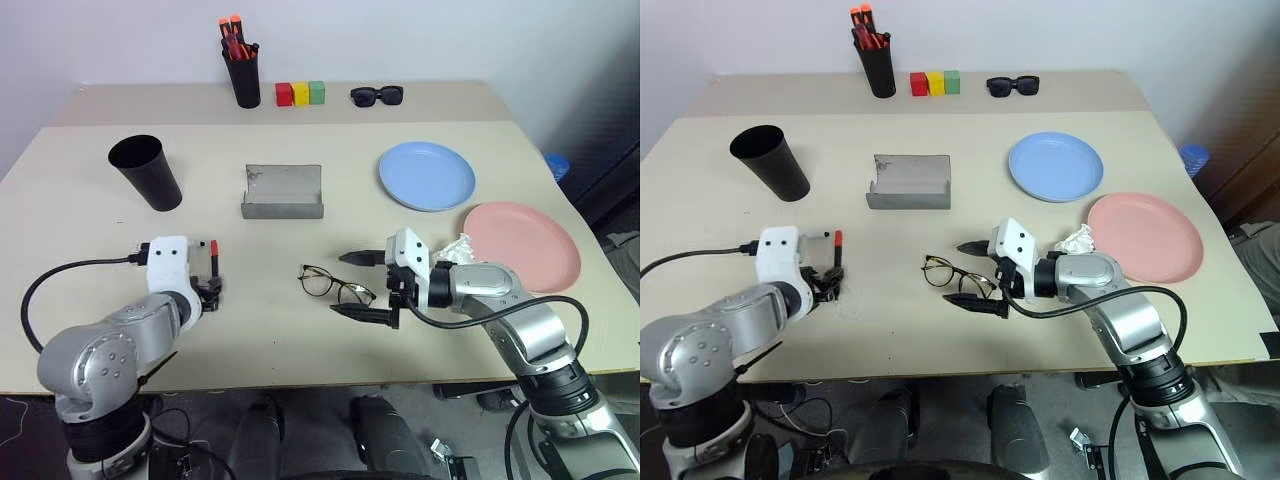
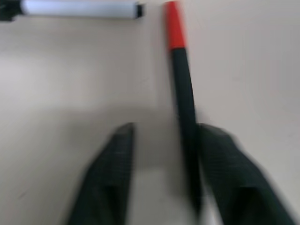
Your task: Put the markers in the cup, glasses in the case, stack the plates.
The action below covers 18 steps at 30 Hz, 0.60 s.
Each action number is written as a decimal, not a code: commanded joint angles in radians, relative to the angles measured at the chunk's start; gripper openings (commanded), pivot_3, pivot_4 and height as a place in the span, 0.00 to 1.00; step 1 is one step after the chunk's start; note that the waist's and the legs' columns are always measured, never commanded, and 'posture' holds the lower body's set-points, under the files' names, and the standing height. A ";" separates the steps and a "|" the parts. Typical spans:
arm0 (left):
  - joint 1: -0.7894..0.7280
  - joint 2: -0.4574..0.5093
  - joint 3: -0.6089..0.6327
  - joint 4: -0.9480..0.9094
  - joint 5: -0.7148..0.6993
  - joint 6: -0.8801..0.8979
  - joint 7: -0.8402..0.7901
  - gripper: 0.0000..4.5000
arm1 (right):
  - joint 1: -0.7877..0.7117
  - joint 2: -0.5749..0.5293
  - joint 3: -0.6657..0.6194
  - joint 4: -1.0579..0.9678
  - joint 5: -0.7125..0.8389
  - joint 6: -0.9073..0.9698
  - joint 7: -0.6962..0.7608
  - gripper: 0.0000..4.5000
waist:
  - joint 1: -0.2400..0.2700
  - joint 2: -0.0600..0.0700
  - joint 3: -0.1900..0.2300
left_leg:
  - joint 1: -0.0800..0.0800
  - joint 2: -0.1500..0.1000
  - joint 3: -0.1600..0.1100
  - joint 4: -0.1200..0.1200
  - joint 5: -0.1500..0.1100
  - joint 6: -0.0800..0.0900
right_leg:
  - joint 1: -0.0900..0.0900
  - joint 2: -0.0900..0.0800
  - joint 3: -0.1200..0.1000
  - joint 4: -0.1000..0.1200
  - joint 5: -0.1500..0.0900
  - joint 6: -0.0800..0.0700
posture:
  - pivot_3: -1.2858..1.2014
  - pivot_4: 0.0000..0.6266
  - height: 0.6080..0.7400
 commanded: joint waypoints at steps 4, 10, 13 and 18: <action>-0.044 -0.067 0.096 0.024 -0.111 0.030 0.159 0.00 | -0.038 0.014 0.007 0.000 0.002 -0.016 0.008 1.00 | 0.003 0.000 0.000 | 0.000 0.000 0.000 0.001 0.000 0.000 | 0.001 0.000 0.000 0.000 0.000 0.000 | 0.52 0.24 1.00; -0.167 0.008 0.115 -0.048 -0.061 -0.067 0.029 0.00 | -0.057 0.030 0.019 0.035 -0.009 -0.041 0.007 1.00 | 0.004 -0.003 0.000 | -0.002 0.000 -0.001 0.002 0.000 0.000 | 0.000 0.000 -0.001 0.000 0.000 0.000 | 0.52 0.24 1.00; -0.209 0.072 0.109 -0.048 -0.025 -0.200 -0.054 0.00 | -0.069 0.040 0.019 0.051 -0.015 -0.056 0.008 1.00 | 0.003 -0.003 0.000 | -0.002 0.000 -0.001 0.001 0.000 0.000 | 0.000 0.000 -0.001 -0.001 0.000 0.000 | 0.52 0.24 1.00; -0.262 0.171 0.035 0.015 0.162 -0.510 -0.145 0.00 | -0.091 0.059 0.018 0.064 -0.021 -0.067 -0.003 1.00 | 0.003 -0.003 0.000 | -0.002 0.000 -0.001 0.001 0.000 0.000 | 0.000 0.000 -0.001 -0.001 0.000 0.000 | 0.52 0.24 1.00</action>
